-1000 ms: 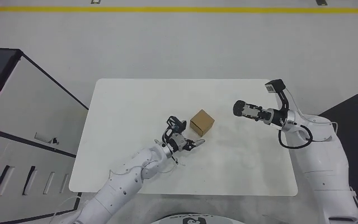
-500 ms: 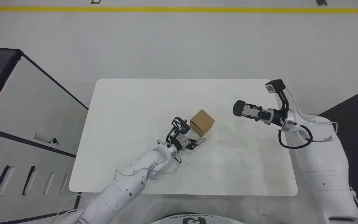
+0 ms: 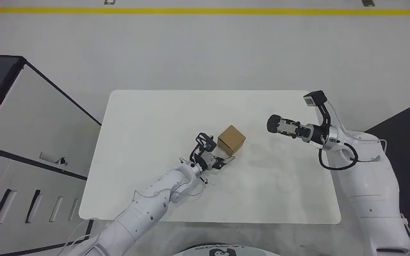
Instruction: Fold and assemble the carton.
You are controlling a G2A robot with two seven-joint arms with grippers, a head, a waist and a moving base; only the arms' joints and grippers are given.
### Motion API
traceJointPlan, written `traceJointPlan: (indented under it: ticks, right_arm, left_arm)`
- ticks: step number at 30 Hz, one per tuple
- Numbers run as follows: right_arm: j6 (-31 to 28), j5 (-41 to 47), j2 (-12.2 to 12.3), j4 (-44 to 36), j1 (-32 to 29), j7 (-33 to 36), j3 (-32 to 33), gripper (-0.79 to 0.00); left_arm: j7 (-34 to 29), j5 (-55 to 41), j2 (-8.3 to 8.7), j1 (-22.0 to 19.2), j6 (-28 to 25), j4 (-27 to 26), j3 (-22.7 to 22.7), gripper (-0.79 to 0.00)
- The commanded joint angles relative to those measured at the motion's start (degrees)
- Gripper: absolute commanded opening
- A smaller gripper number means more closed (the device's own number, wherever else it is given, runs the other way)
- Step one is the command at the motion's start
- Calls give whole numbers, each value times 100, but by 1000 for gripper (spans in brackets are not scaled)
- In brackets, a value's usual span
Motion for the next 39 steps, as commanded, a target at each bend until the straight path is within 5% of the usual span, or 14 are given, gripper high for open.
traceJointPlan:
  ticks: [1,39]
  right_arm:
    - [0,0,0,0,0,0,0,0]
    - [0,0,0,0,0,0,0,0]
  left_arm:
    - [253,-77,-28,-29,-41,105,-7,0]
    - [1373,-258,-697,-701,-267,1699,446,0]
